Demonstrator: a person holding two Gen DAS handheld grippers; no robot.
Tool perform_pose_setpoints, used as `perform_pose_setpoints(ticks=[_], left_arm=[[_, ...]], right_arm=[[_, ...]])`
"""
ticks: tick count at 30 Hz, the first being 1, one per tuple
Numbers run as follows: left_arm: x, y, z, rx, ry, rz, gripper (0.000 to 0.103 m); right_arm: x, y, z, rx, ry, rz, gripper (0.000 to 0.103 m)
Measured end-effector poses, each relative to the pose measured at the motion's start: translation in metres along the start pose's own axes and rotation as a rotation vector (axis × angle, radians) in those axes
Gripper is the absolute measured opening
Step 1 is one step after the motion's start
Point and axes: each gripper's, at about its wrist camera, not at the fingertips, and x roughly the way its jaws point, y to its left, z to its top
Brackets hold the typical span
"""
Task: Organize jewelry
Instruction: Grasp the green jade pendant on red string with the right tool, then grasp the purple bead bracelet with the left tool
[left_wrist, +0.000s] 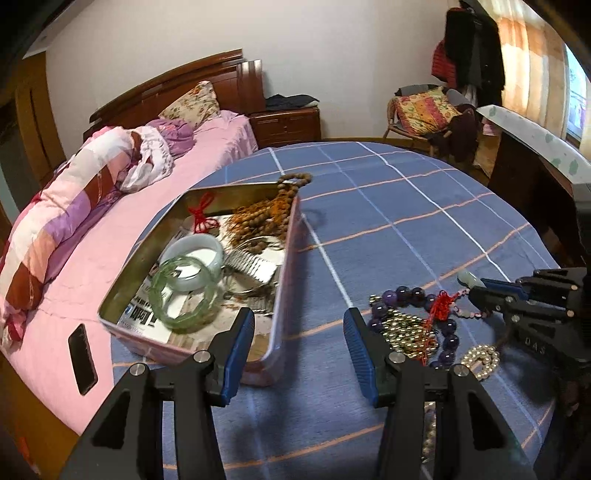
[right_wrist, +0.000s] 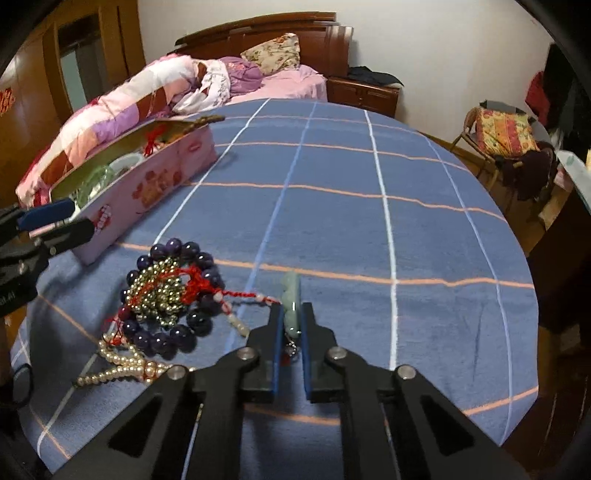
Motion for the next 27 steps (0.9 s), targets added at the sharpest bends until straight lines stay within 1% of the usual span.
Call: perform_pose_setpoints(ticks=[5,9,16,19,21,23,25,27], left_arm=[[0.003,-0.010,0.005,0.031,-0.005,-0.005,0.051],[0.004,-0.010,0.010,0.025,-0.004,-0.012,0.051],[0.003,-0.018,0.017,0.050,-0.019,-0.009,0.051],[0.004,-0.032,0.019,0.085,-0.018,-0.036,0.051],[0.010,-0.038,0.020,0.098,-0.005,-0.069,0.051],[0.021,-0.042,0.021,0.105,0.025,-0.075,0.051],[0.034,-0.043,0.022,0.096,0.062,-0.102,0.051],[0.042,-0.044,0.022,0.096,0.086,-0.113,0.051]], right_arm=[[-0.009,-0.015,0.004,0.033,-0.032,-0.024,0.011],[-0.017,-0.032,0.007,0.064,-0.051,-0.046,0.011],[-0.030,-0.046,0.006,0.101,-0.089,-0.046,0.011],[-0.034,-0.048,0.009,0.106,-0.099,-0.039,0.011],[-0.033,-0.048,0.009,0.106,-0.099,-0.030,0.011],[-0.032,-0.045,0.007,0.102,-0.095,-0.021,0.011],[-0.029,-0.042,0.005,0.097,-0.090,-0.012,0.011],[-0.028,-0.040,0.004,0.098,-0.089,-0.004,0.011]])
